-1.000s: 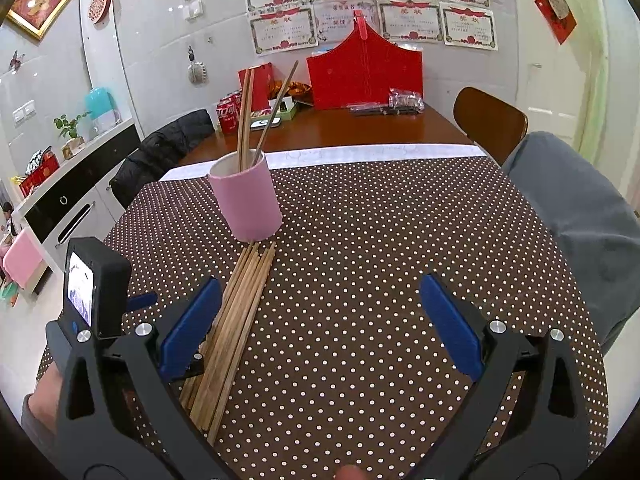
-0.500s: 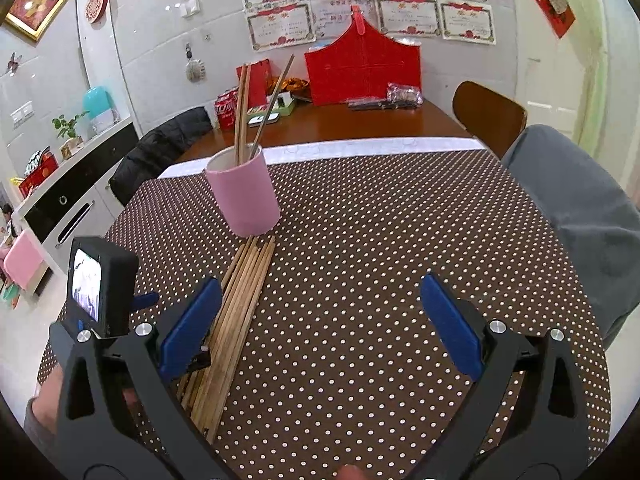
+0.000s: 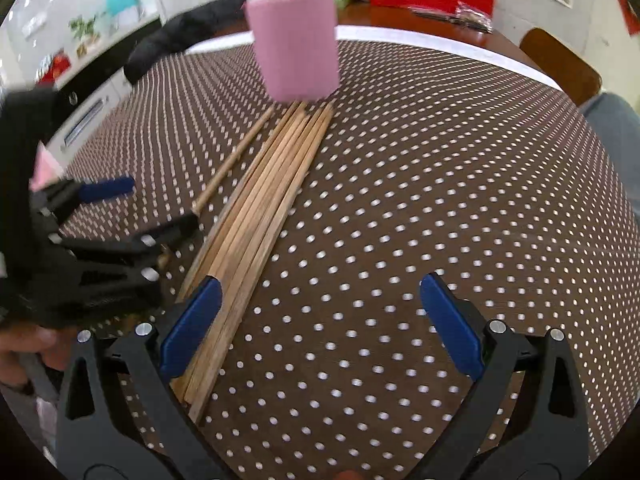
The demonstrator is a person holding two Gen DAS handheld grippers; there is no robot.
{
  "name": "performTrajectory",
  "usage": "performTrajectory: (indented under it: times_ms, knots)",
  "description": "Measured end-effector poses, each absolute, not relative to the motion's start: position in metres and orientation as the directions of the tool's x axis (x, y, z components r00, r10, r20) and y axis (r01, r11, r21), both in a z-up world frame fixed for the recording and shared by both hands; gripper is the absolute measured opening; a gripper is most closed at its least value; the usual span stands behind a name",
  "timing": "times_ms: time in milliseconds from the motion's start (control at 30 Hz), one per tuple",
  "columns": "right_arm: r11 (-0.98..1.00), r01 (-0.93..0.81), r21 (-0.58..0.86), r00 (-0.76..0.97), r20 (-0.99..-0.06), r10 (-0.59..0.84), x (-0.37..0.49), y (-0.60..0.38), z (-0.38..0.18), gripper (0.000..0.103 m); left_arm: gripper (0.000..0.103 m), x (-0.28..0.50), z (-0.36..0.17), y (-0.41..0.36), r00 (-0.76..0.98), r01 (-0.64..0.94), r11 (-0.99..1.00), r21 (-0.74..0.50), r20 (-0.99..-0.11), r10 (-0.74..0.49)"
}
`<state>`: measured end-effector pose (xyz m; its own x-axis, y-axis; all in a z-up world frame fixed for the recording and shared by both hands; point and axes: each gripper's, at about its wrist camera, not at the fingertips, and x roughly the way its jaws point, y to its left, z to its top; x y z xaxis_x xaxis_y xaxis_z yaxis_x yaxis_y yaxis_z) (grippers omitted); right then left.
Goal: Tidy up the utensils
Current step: 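Lower both tools toward the remaining chopsticks beside the cup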
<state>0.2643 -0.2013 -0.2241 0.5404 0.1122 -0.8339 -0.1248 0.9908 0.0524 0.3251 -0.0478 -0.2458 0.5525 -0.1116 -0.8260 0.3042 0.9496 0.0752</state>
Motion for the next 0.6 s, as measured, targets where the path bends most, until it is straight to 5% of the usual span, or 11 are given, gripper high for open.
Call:
performTrajectory:
  times_ms: [600]
  knots:
    - [0.995, -0.090, -0.047, 0.559, -0.829, 0.011, 0.272, -0.192, -0.232, 0.097, 0.088, 0.324, -0.246, -0.035, 0.558, 0.283, 0.957, 0.058, -0.822, -0.115]
